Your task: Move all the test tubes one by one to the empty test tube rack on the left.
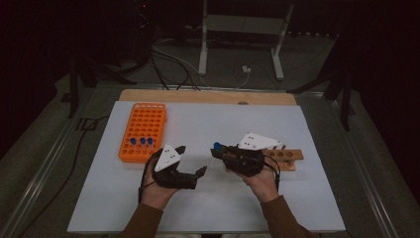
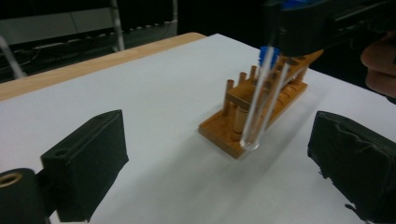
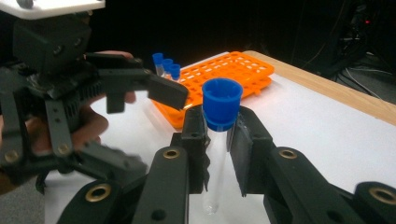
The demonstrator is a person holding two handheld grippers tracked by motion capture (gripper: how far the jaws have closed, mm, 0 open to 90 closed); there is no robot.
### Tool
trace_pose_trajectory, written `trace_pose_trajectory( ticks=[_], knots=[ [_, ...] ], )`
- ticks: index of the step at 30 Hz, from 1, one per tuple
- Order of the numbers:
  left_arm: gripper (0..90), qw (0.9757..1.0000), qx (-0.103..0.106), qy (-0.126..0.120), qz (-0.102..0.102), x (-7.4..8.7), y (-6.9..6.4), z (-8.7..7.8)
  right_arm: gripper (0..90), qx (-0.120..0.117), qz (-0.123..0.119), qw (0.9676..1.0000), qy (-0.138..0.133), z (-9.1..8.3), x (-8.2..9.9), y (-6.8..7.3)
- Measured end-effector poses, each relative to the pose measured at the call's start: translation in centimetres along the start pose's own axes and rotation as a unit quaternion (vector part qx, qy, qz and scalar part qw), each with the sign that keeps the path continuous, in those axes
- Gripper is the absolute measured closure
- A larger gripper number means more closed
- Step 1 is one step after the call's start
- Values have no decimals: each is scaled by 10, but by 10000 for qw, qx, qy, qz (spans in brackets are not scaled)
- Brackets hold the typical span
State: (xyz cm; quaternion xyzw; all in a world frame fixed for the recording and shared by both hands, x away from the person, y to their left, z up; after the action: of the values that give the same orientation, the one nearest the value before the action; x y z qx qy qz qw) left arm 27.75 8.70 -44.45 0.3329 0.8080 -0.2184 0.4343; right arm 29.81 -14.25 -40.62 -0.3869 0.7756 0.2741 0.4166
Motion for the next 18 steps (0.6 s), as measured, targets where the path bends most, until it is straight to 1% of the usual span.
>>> trace_pose_trajectory(
  ticks=[1,2,3,5,6,8,12,15,18],
  knots=[
    [88,10000,-37,4,17,-1,-2,2,767,-16,5,10000,11,1,0,1],
    [129,10000,-66,8,25,-1,-3,3,767,-34,6,10000,15,2,0,2],
    [192,10000,-35,-27,22,-2,-3,4,767,-51,9,10000,20,4,-1,3],
    [250,10000,-35,-19,3,-3,-5,6,767,-87,-2,9999,50,7,-1,6],
    [309,10000,-32,-5,22,-4,-6,7,767,-107,-13,9999,60,10,-1,8],
    [371,10000,-24,-10,70,-4,-8,9,767,-150,-21,9999,66,13,-1,10],
    [546,9998,18,-84,196,-5,-12,9,767,-200,-73,9997,98,18,-4,14],
    [623,9996,32,-88,252,-4,-12,9,767,-206,-104,9997,104,19,-6,16],
    [677,9996,124,-148,207,-4,-11,8,767,-220,-129,9996,128,20,-8,17]
  ],
)
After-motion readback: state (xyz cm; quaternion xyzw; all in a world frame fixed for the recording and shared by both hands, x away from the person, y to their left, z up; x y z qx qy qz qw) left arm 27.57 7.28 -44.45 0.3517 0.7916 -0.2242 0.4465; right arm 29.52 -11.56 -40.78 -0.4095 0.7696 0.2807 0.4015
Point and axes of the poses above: each handheld gripper's, and its own axes: z roughly forward along the jaws, x roughly out of its underside, y roughly to its left, the point moved 1 cm from there along z, roughly forward along the jaws, and after that the axes turned 9 degrees about y, right-handed, at the moved point
